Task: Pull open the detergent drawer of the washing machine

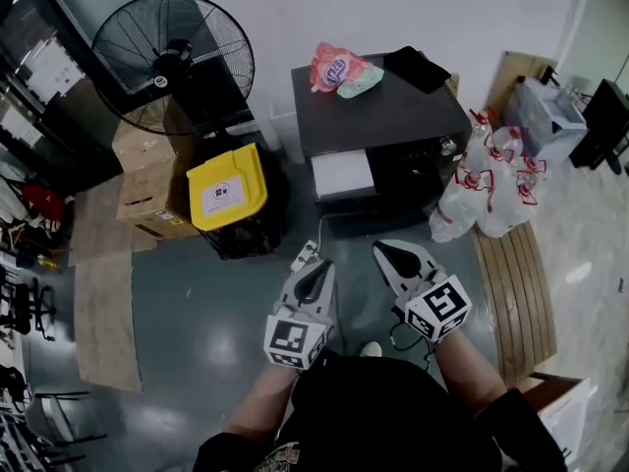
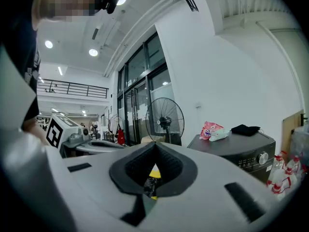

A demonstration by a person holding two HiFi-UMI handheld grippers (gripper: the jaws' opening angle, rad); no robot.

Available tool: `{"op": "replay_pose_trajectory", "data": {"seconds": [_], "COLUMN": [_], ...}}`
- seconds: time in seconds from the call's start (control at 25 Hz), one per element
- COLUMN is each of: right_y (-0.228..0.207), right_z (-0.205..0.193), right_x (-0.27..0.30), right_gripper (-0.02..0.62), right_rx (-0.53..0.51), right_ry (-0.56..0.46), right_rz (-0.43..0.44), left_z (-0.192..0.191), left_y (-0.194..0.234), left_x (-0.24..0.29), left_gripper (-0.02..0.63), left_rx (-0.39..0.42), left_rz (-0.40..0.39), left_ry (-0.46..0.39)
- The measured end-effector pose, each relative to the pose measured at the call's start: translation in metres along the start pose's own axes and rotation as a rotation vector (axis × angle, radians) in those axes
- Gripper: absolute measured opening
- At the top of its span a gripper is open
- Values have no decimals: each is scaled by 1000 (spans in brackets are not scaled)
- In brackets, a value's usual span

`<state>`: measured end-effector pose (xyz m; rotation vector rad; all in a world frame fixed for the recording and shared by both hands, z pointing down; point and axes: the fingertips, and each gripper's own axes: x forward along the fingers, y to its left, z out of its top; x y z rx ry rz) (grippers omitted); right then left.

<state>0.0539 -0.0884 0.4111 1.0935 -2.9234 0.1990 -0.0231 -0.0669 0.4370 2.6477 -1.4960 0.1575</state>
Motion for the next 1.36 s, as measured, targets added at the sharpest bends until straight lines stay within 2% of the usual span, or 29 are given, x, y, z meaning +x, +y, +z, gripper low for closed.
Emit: {"op": "replay_pose_trajectory", "data": {"seconds": [0.84,1.36], "right_y": [25,24], "right_z": [3,-8], "right_x": [-25,-16], "right_gripper": [5,5], "right_rx": [-7,5], "right_ry": [-11,3], "right_rz": [-6,-15], "left_z": [11,6], "left_y": [-18,-9], "left_x": [-20,-18], "left_gripper": [12,12], "left_rx": [11,-7], "left_rz": [-8,-9], "left_ry": [-38,-34]}}
